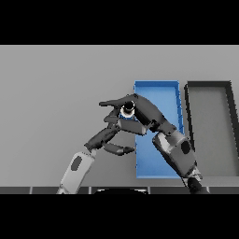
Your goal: Pick up the blue pipe and place it into the blue bin.
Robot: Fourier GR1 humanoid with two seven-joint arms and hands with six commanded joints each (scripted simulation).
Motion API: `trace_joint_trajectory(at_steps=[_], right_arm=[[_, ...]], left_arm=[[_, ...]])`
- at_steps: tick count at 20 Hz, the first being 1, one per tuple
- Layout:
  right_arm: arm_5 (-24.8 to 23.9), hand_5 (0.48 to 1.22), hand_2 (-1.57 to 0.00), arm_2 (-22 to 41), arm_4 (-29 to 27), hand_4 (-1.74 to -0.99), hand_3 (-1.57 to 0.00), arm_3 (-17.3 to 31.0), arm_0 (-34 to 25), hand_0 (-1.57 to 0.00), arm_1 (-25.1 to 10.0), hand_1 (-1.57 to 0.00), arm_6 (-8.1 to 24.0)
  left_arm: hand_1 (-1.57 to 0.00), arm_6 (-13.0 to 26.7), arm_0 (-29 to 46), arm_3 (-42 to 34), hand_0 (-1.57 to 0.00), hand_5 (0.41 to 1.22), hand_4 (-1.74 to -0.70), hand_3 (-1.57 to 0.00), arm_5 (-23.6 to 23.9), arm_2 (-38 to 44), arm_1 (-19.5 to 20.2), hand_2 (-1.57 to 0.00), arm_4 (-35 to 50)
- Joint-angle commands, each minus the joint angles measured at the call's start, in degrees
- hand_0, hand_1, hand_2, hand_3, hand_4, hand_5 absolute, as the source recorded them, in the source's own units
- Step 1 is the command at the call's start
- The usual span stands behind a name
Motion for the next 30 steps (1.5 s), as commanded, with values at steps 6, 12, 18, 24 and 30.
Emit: trace_joint_trajectory(at_steps=[6,12,18,24,30], right_arm=[[-8.0,1.221,-1.57,-10.3,-0.7,-1.741,-1.57,5.2,-11.0,-1.57,-11.6,-1.57,0.3],[-8.2,1.221,-1.57,-16.4,0.1,-1.741,-1.57,9.9,-3.4,-1.57,-19.9,-1.57,0.2],[-8.6,1.221,-1.57,-18.6,-0.8,-1.741,-1.57,4.4,14.5,-1.57,-20.7,-1.57,0.4],[-15.8,1.221,-1.57,-14.5,0.0,-1.741,-1.57,-0.1,30.4,-1.57,-21.4,-1.57,0.4],[-33.7,1.221,-1.57,-2.0,-3.2,-1.741,-1.26,0.4,38.2,-1.57,-31.6,-1.57,0.3]], left_arm=[[0.0,1.1,0.0,-0.6,0.0,0.428,-0.89,0.0,0.6,0.1,0.1,0.0,-0.5],[0.0,0.0,-0.6,-0.2,0.0,0.412,-0.88,0.0,0.5,0.6,1.2,0.0,-0.9],[0.0,-0.5,0.1,-0.1,0.0,0.42,-0.87,0.0,0.7,0.1,1.3,0.0,-1.3],[0.0,0.3,2.0,-1.7,0.0,0.427,-0.88,0.0,0.6,-0.6,1.1,0.0,-0.8],[0.0,0.8,2.3,-2.4,0.0,0.42,-0.89,0.0,0.4,-0.6,1.5,0.0,-0.6]])
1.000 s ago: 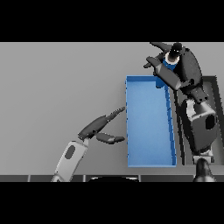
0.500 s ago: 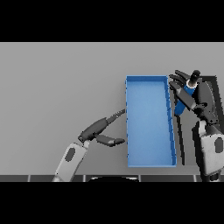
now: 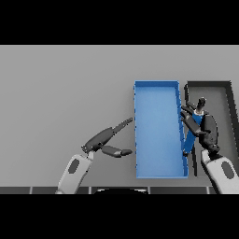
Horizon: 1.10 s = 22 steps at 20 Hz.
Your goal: Pick up the blue pipe and place it into the blue bin.
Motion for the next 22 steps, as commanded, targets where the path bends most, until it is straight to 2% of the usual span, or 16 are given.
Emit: trace_joint_trajectory(at_steps=[1,2,4,5,6,8,9,11,13,14,16,19,22], right_arm=[[-2.3,1.221,-1.57,2.6,-0.9,-1.741,-1.13,0.6,0.2,-1.57,-2.8,-1.57,0.0],[-4.8,1.221,-1.57,4.7,-1.3,-1.741,-1.02,0.6,0.2,-1.57,-4.7,-1.57,-0.4],[-8.2,1.221,-1.57,7.6,0.1,-1.741,-0.85,1.8,-0.8,-1.57,-5.4,-1.55,-2.2],[-9.1,1.221,-1.34,8.6,-0.2,-1.678,-0.79,2.9,-2.0,-1.46,-6.4,-1.34,-1.1],[-9.9,1.221,-1.07,10.1,-0.4,-1.592,-0.63,4.4,-3.1,-1.17,-7.0,-1.07,-1.4],[-10.5,1.221,-0.68,12.7,-1.9,-1.413,-0.4,5.7,-4.1,-0.75,-9.1,-0.68,-1.4],[-9.3,1.221,-0.55,14.7,-3.6,-1.337,-0.32,6.1,-4.5,-0.6,-10.9,-0.55,-0.8],[-10.1,1.137,-0.35,23.8,-13.9,-1.219,-0.21,8.8,-8.1,-0.38,-18.3,-0.35,0.0],[-9.3,1.03,-0.22,32.5,-19.5,-1.142,-0.13,8.8,-13.3,-0.24,-24.0,-0.22,0.0],[-9.4,0.979,-0.18,35.4,-20.5,-1.11,-0.1,9.1,-15.9,-0.2,-25.0,-0.18,0.0],[-9.5,0.898,-0.11,39.2,-22.2,-1.078,-0.07,9.6,-18.5,-0.12,-26.0,-0.11,0.0],[-9.1,0.817,-0.06,44.1,-24.0,-1.056,-0.03,10.4,-22.8,-0.06,-27.2,-0.06,0.0],[-9.7,0.734,-0.03,46.9,-23.5,-1.038,-0.02,12.0,-25.1,-0.03,-26.6,-0.03,0.0]], left_arm=[[0.0,-0.4,-0.4,0.1,0.0,0.42,-0.89,0.0,-0.1,0.2,0.3,0.0,0.0],[0.0,-0.2,-0.3,-0.4,0.0,0.42,-0.88,0.0,-0.1,-0.2,0.0,0.0,0.0],[0.0,0.4,-0.7,0.5,0.0,0.421,-0.88,0.0,0.0,-0.1,-0.2,0.0,-0.1],[0.0,0.6,-0.8,0.7,0.0,0.421,-0.88,0.0,0.0,-0.2,-0.4,0.0,-0.3],[0.0,0.0,-0.5,0.4,0.0,0.422,-0.88,0.0,0.0,-0.4,-0.3,0.0,-0.4],[0.0,-0.4,0.2,-0.3,0.0,0.425,-0.88,0.0,-0.2,-0.5,0.1,0.0,-0.2],[0.0,-0.4,0.2,-0.4,0.0,0.427,-0.88,0.0,-0.1,-0.4,0.0,0.0,-0.1],[0.0,0.2,-0.3,-0.2,0.0,0.43,-0.88,0.0,0.0,0.0,0.1,0.0,0.0],[0.0,0.8,-0.6,-0.1,0.0,0.429,-0.88,0.0,0.4,-0.1,-0.5,0.0,-0.1],[0.0,1.0,-0.5,0.0,0.0,0.428,-0.89,0.0,0.4,-0.2,-0.6,0.0,0.0],[0.0,0.3,0.1,-1.1,0.0,0.426,-0.89,0.0,0.2,-0.6,-0.4,0.0,-0.1],[0.0,0.8,-0.1,-0.6,0.0,0.427,-0.89,0.0,0.1,-0.1,-0.1,0.0,0.1],[0.0,1.3,-0.4,-0.2,0.0,0.429,-0.89,0.0,0.0,0.1,0.0,0.0,0.2]])
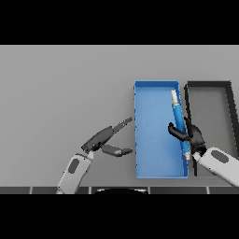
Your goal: Pick up the blue pipe and place it into the blue bin.
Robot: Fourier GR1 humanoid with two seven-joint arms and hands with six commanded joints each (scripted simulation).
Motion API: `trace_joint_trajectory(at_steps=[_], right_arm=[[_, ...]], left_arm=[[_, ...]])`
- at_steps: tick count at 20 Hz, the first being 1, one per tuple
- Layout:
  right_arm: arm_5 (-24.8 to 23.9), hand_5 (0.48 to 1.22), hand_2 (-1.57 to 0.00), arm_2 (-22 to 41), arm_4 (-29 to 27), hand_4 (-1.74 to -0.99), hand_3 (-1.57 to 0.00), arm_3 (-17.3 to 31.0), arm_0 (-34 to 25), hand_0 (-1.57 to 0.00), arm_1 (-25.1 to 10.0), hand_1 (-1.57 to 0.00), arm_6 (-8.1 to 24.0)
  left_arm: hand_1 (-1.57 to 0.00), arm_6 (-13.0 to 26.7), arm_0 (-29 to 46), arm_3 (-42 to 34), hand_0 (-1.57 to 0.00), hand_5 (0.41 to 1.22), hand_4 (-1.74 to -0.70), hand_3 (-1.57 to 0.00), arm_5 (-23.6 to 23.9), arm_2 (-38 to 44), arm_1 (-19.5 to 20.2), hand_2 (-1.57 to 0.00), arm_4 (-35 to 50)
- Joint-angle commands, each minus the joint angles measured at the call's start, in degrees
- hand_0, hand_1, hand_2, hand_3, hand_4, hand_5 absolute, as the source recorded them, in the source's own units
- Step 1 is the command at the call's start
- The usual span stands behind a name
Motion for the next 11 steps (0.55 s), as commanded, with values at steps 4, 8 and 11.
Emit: trace_joint_trajectory(at_steps=[4,8,11], right_arm=[[0.3,0.672,-0.01,0.7,-0.2,-1.022,-0.01,0.4,-0.5,-0.01,-0.6,-0.01,-0.3],[0.3,0.658,-0.01,1.5,-0.4,-1.022,0.0,0.4,-1.6,-0.01,-0.5,-0.01,0.0],[1.4,0.643,-0.01,1.2,-1.0,-1.022,0.0,0.7,-1.5,-0.01,-1.2,-0.01,-0.2]], left_arm=[[0.0,-1.2,0.3,0.0,0.0,0.431,-0.89,0.0,0.5,-0.1,0.0,0.0,-0.4],[0.0,-1.1,0.3,-0.2,0.0,0.431,-0.88,0.0,0.4,-0.5,-0.4,0.0,-0.4],[0.0,-0.6,0.3,-0.6,0.0,0.431,-0.88,0.0,0.3,-0.2,0.0,0.0,-0.2]])
